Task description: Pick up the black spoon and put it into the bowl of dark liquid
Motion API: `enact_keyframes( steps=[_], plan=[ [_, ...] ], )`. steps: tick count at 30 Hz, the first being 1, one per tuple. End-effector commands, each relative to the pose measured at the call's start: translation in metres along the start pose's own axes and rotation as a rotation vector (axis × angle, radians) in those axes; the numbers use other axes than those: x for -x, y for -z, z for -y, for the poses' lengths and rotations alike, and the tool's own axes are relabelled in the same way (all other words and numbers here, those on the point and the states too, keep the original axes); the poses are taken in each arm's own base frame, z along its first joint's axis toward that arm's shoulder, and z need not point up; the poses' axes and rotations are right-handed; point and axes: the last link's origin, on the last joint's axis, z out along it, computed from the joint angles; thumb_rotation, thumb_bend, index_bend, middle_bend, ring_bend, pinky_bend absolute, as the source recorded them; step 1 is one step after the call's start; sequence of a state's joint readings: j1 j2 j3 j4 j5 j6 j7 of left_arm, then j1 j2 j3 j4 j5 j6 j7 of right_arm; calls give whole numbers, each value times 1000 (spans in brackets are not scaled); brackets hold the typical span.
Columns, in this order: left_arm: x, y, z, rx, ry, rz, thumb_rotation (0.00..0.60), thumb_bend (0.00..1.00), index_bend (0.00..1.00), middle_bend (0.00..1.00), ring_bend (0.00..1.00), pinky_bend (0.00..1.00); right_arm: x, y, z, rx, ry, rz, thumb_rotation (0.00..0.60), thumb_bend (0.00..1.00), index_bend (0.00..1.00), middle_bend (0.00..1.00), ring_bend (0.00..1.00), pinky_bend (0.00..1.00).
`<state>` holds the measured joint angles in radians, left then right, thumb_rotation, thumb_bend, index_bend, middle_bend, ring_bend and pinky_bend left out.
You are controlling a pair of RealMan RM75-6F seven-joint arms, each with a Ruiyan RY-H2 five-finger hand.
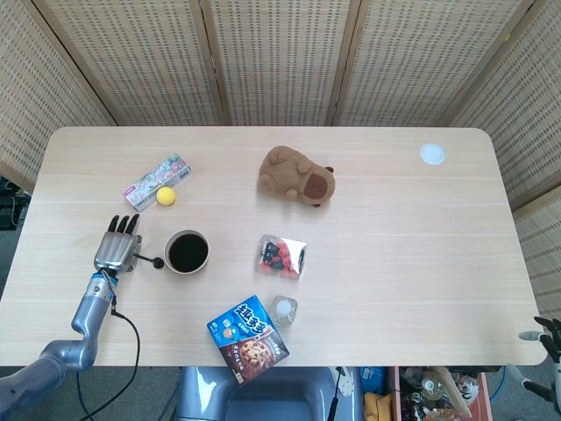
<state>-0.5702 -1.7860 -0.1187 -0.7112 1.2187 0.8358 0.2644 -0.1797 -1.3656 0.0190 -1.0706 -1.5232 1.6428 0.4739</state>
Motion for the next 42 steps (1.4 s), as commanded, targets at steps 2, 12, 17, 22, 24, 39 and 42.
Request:
enact_keyframes(
  steps=[2, 12, 17, 22, 24, 39, 42],
  plan=[
    [-1, 1, 0, 3, 3, -6, 600, 380, 598, 1, 0, 0, 0, 0, 0, -1, -1, -1, 600, 299, 429, 301, 149, 244],
    [-28, 8, 15, 26, -43, -111, 600, 380, 613, 8, 0, 0, -2, -1, 3, -16, -6, -10, 600, 300, 429, 301, 149, 244],
    [-47, 14, 27, 38, -127, -174, 600, 380, 613, 8, 0, 0, -3, 0, 5, -25, -9, -15, 600, 299, 429, 301, 149, 244],
    [-71, 19, 35, 49, -198, -234, 600, 380, 613, 8, 0, 0, -3, 0, 7, -33, -14, -16, 600, 300, 429, 301, 149, 245],
    [-77, 21, 35, 55, -234, -250, 600, 380, 613, 8, 0, 0, -3, 0, 7, -35, -17, -17, 600, 299, 429, 301, 149, 245],
    [-108, 24, 11, 152, -496, -355, 600, 380, 613, 8, 0, 0, -4, 1, 7, -40, -25, -28, 600, 299, 429, 301, 149, 244],
    [-112, 24, 5, 171, -543, -374, 600, 380, 613, 8, 0, 0, -4, 1, 7, -41, -27, -29, 600, 300, 429, 301, 149, 244]
  ],
)
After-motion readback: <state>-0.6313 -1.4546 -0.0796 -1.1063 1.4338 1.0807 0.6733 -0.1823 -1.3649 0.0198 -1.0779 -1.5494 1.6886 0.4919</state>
